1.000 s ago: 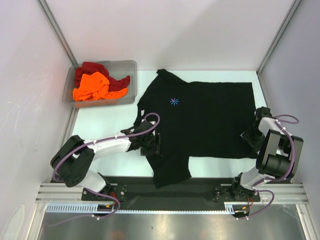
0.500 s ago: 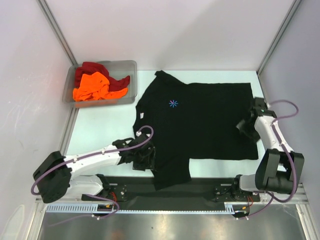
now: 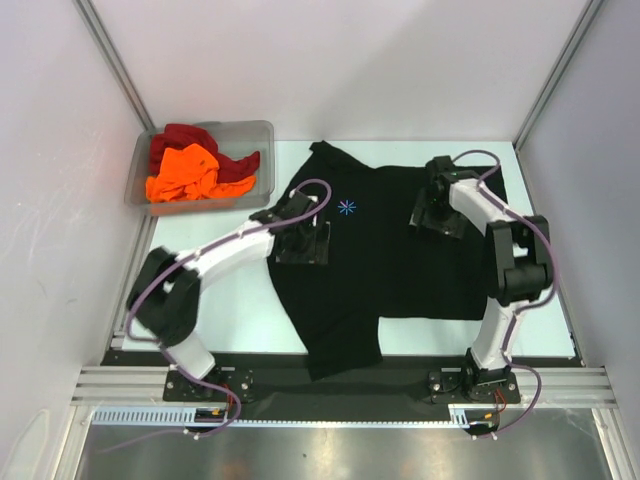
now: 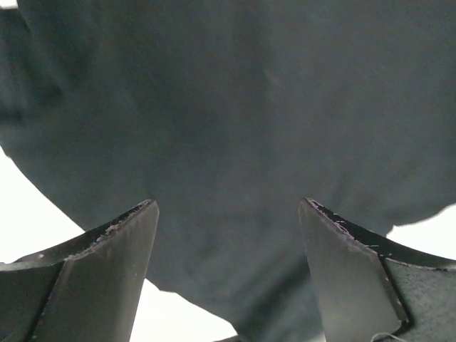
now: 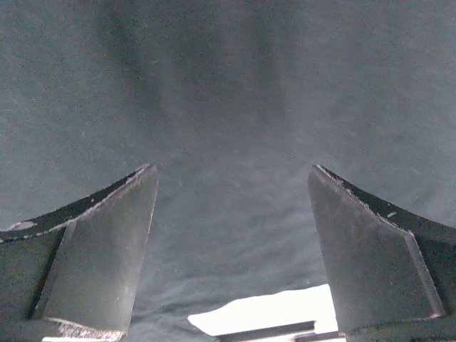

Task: Fold and stack the t-shirts
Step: Flatten the tshirt out

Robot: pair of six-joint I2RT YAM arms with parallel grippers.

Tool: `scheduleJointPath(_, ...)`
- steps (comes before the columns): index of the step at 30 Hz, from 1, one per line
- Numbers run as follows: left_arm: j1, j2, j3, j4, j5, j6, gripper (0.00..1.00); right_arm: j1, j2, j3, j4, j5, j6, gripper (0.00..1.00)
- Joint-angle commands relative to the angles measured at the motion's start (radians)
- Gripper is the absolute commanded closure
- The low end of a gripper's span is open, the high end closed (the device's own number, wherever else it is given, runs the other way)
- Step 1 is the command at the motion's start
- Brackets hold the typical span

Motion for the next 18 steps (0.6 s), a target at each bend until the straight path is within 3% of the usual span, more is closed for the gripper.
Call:
scheduleJointPath(1,0.06,0.128,0.101,0.023,-0.001,0.149,0.15,0.027,0.073,0.088,-0.045,-0.023,-0.075,0.09)
scheduleJointPath(7,0.104,0.205,0.047,0.032,0.029,0.135,0.17,0.063,0.109,0.045,-0.034,-0.032,-0.122,0.06)
scheduleJointPath(18,0.102,0.032,-0.258,0.057,0.088,-0.033,0.18,0.067,-0.049,-0.297,0.012,-0.035,-0.045,0.06)
